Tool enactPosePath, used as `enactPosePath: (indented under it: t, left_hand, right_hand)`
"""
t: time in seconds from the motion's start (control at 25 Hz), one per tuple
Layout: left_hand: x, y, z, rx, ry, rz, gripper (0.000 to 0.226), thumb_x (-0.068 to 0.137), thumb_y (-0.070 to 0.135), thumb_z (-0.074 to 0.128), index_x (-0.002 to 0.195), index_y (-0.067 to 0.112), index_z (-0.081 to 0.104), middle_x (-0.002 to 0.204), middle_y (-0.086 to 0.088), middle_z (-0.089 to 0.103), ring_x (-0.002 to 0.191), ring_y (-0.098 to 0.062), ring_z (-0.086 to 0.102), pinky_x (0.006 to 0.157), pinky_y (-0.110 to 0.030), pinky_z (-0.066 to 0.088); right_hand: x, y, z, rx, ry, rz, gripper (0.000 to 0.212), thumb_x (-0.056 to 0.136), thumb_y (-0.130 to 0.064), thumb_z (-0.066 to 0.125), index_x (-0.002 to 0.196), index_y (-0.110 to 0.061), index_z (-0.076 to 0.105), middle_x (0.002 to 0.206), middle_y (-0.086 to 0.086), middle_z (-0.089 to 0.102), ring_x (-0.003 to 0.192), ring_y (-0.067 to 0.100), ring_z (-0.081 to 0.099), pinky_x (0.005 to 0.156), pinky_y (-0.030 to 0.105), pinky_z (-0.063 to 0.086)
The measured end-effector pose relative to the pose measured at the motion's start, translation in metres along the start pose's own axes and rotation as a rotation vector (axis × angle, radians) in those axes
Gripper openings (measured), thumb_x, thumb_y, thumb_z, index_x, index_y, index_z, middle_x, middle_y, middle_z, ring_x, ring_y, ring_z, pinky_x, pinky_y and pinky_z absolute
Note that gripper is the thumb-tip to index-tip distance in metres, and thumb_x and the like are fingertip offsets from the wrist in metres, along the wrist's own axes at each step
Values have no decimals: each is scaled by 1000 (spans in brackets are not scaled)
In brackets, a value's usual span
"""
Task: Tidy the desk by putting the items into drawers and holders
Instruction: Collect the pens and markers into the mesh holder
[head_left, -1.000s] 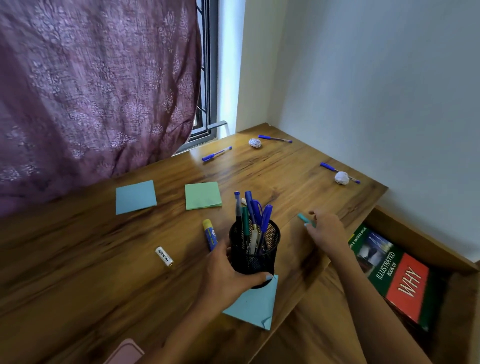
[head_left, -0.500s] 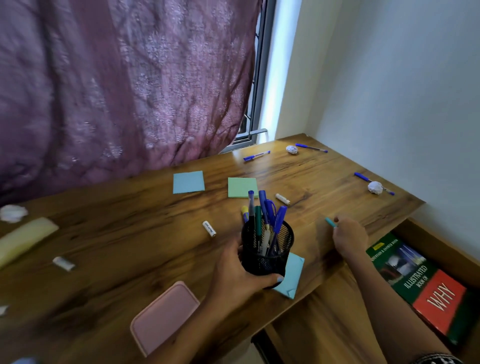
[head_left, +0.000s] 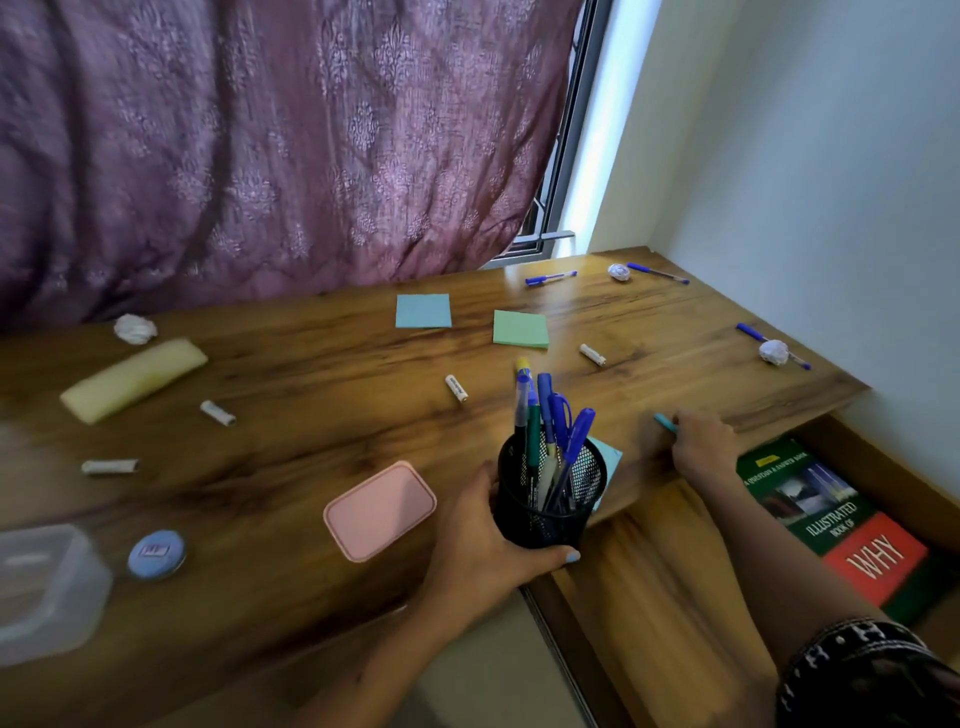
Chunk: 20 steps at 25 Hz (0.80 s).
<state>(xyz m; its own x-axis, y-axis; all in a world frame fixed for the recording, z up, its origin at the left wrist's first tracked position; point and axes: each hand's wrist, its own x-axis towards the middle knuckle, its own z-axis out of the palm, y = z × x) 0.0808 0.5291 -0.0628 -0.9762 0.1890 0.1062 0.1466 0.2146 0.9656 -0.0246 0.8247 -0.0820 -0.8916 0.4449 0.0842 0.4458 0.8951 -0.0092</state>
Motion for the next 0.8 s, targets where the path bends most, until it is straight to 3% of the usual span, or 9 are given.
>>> enactPosePath:
  t: [0.32,0.48,0.64,0.8]
  left_hand:
    - [-23,-9,21,-10,37,-70,78,36,43,89,105,47,53,109,22,66,104,7,59,89,-31,55]
    - [-15,-3,48,-19,94,-62,74,33,44,86,98,52,52,101,39,61,98,15,58,86,-19,51]
    - [-13,8,93,-19,178,-79,77,33,44,86,101,51,52,101,29,65,99,11,60,87,-23,51]
    - [-18,23,145,3,232,-120,75,40,26,94,99,47,52,98,35,64,95,17,58,80,-9,45]
  right_hand:
    - [10,-2,-7,-95,-44,-73,27,93,-7,44,113,-10,62,113,14,64,108,32,58,85,37,49]
    - [9,-1,-6,-127,-33,-155,26,93,-7,45,112,-11,63,112,11,65,105,29,62,81,36,51]
    - [8,10,-11,-139,-16,-310,23,90,-6,50,109,-11,63,109,9,67,100,26,64,78,33,51]
    - [18,28,-17,36,-23,-445,23,90,-7,51,112,-9,56,107,11,66,99,29,63,71,33,46]
